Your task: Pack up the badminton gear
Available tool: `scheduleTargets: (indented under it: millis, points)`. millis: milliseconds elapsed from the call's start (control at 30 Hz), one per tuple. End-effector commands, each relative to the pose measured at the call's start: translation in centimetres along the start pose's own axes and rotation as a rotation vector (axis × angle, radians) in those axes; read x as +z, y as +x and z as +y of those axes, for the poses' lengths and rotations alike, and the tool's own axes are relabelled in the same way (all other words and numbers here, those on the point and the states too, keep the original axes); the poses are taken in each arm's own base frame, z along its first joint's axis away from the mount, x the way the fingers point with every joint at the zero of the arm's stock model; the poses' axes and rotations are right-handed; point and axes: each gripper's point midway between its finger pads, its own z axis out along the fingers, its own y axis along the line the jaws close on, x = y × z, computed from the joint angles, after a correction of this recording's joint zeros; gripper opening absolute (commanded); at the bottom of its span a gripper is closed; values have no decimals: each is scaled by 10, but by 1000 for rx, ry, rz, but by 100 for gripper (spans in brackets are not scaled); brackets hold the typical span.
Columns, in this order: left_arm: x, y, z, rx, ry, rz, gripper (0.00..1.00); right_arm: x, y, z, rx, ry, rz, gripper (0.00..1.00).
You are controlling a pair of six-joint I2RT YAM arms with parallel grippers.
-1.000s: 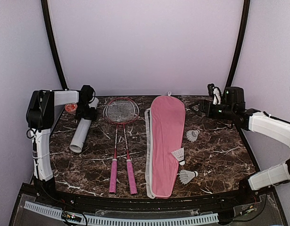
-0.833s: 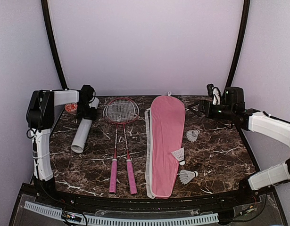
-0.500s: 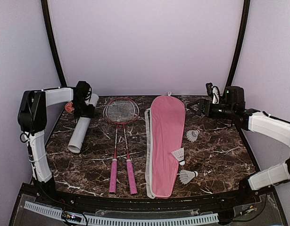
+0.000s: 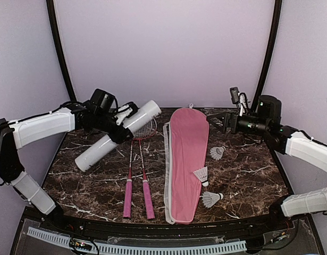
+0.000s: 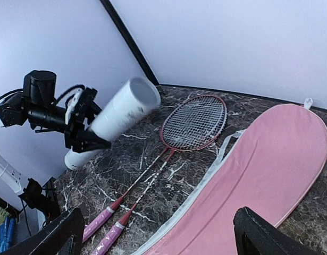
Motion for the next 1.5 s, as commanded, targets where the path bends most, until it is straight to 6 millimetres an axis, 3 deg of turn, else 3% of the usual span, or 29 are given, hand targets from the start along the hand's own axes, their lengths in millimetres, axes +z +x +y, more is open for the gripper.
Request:
scheduleTargets:
  millis: [0,67,167,233,500,633,867,1033,1133,1467]
  points:
    - [-22,8,-49,282,121,-91,59,-5,6,28,-121,-51,12,99]
    - [-28,20,-81,378,191,-117,59,-6,16,41,-141,-83,46,98]
    - [-38,28,-109,450,237,-178,59,-8,31,67,-160,-168,105,89]
    - [-42,31,-121,471,262,-207,59,-6,42,79,-149,-203,156,82]
    - [-54,23,-153,549,290,-311,56,8,89,119,-114,-316,342,69]
    - [-53,23,-162,573,306,-316,55,13,99,135,-137,-351,378,61]
    - [-48,30,-174,600,342,-295,53,22,97,147,-206,-358,393,45]
    - [-41,36,-177,606,353,-262,52,26,98,158,-231,-380,404,39]
    - [-39,37,-179,608,359,-256,51,29,102,160,-236,-381,417,35]
    - [-36,37,-179,619,351,-256,51,32,111,159,-220,-394,437,9]
